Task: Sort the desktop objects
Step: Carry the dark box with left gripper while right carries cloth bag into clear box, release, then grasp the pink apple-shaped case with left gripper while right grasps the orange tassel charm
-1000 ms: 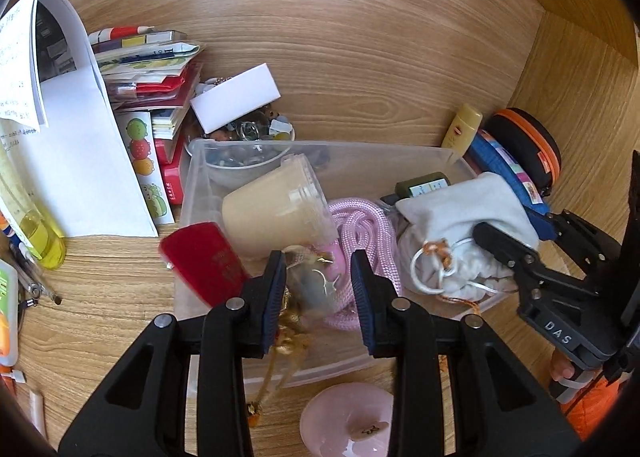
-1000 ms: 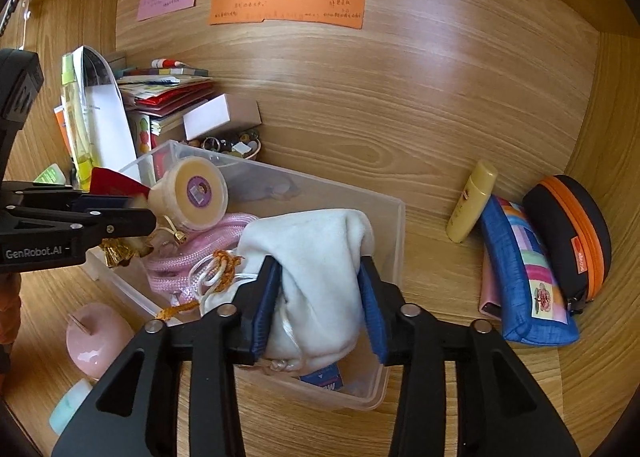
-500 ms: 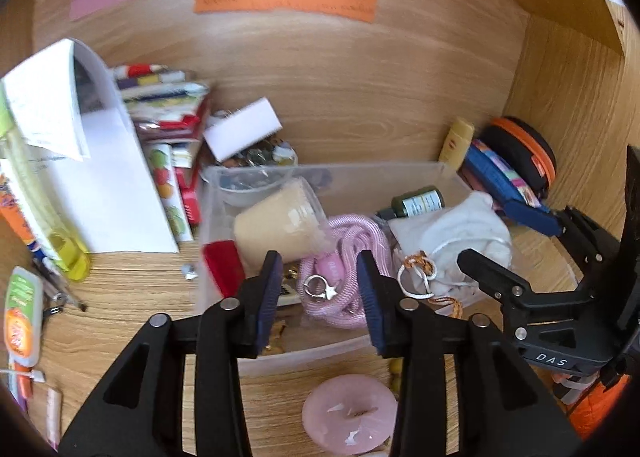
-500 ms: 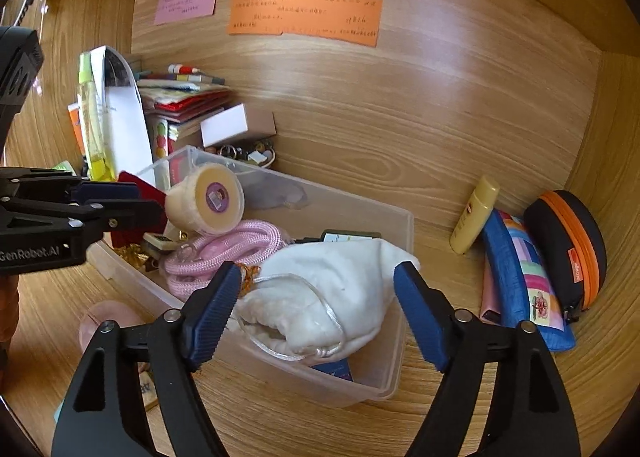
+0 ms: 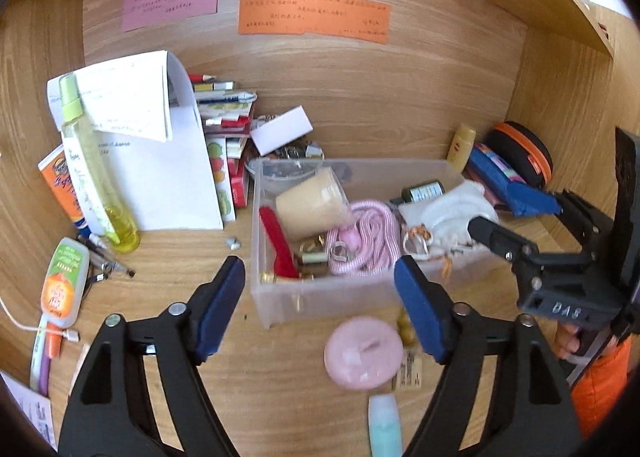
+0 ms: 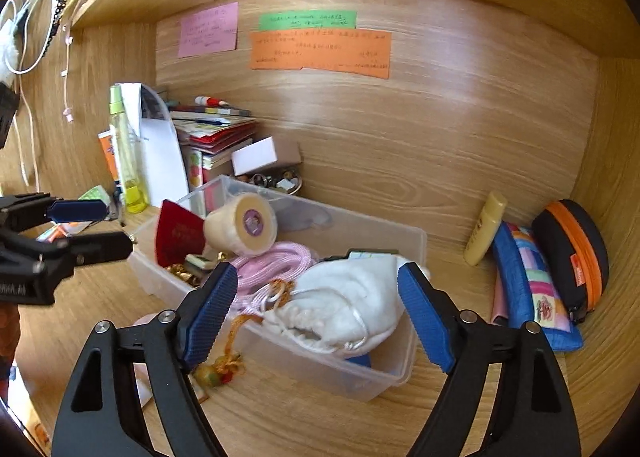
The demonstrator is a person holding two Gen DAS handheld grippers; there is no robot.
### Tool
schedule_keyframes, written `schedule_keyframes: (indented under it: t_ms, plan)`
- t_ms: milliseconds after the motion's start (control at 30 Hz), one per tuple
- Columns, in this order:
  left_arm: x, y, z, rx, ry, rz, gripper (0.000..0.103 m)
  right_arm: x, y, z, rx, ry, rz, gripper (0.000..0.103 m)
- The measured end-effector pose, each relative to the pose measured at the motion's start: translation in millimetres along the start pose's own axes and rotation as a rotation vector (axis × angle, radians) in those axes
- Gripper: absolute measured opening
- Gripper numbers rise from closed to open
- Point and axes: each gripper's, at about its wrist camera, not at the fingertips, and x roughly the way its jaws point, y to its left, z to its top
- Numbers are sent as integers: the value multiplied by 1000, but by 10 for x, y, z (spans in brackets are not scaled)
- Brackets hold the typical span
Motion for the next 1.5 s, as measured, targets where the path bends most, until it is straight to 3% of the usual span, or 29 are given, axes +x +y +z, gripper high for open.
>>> schedule_keyframes:
  t_ms: [200, 700, 933, 1367, 1500]
  plan:
    - [-5, 38, -190, 2, 53, 51, 91, -118, 57, -106, -1, 23, 38, 80]
    - [174, 78, -586, 24, 179, 50, 91, -116, 228, -443, -9, 148, 35, 80]
    - [389, -39, -654, 80, 228, 15, 91, -12, 269, -527, 3, 190, 36, 80]
    - [710, -128, -551, 85, 287, -145, 91, 223, 295, -632, 68, 293, -9, 78]
    - [794, -166, -511, 104, 313, -140, 90, 239, 247, -646, 85, 308, -42, 78]
